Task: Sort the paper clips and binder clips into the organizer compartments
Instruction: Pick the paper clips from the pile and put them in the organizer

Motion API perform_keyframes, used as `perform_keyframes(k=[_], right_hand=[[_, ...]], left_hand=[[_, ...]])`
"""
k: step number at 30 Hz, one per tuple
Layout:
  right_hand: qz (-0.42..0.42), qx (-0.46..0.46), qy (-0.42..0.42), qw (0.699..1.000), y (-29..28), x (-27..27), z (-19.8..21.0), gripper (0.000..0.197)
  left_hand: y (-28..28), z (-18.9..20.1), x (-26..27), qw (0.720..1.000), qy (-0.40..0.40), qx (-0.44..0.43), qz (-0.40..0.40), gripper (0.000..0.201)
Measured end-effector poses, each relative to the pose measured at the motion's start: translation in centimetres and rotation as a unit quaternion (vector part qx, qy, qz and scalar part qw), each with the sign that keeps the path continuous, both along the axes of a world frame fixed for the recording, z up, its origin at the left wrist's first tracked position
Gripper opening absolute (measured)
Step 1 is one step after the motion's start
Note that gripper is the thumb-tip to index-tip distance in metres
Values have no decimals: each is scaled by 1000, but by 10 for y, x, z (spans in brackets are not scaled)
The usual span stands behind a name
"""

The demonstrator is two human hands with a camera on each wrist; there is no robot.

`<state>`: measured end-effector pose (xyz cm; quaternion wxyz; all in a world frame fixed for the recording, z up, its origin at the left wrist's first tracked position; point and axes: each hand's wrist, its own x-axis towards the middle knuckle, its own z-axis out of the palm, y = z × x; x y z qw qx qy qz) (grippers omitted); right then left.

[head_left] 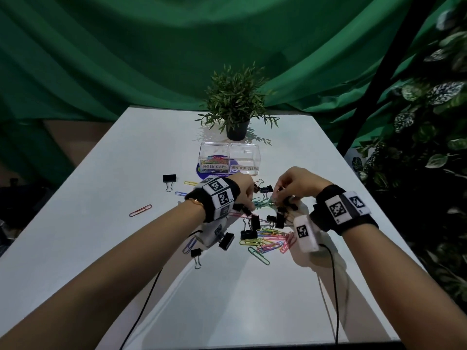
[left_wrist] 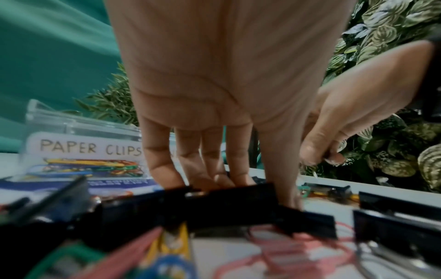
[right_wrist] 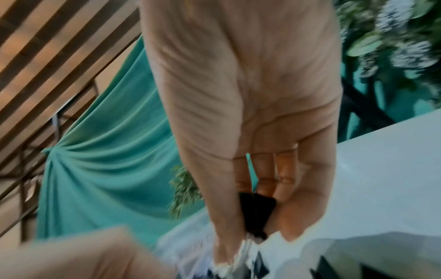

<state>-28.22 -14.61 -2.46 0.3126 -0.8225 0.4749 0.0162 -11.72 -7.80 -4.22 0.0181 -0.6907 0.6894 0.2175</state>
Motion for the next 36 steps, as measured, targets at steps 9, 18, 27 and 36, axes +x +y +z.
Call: perform_keyframes(k=[9, 18, 27, 36], right_hand=[[-34, -154, 38, 987, -10, -24, 4, 25], [26, -143, 93, 985, 23, -17, -9, 28], [4, -173, 64, 983, 26, -7, -12, 19], [173, -133, 26, 976, 79, -22, 6, 18]], left_hand=[[9, -4, 16, 997, -60, -37, -34, 19], [16, 5, 25, 989, 98, -95, -53, 2], [26, 6, 28, 978, 179, -100, -32, 9], [33, 2, 33, 982, 159, -92, -51, 10]])
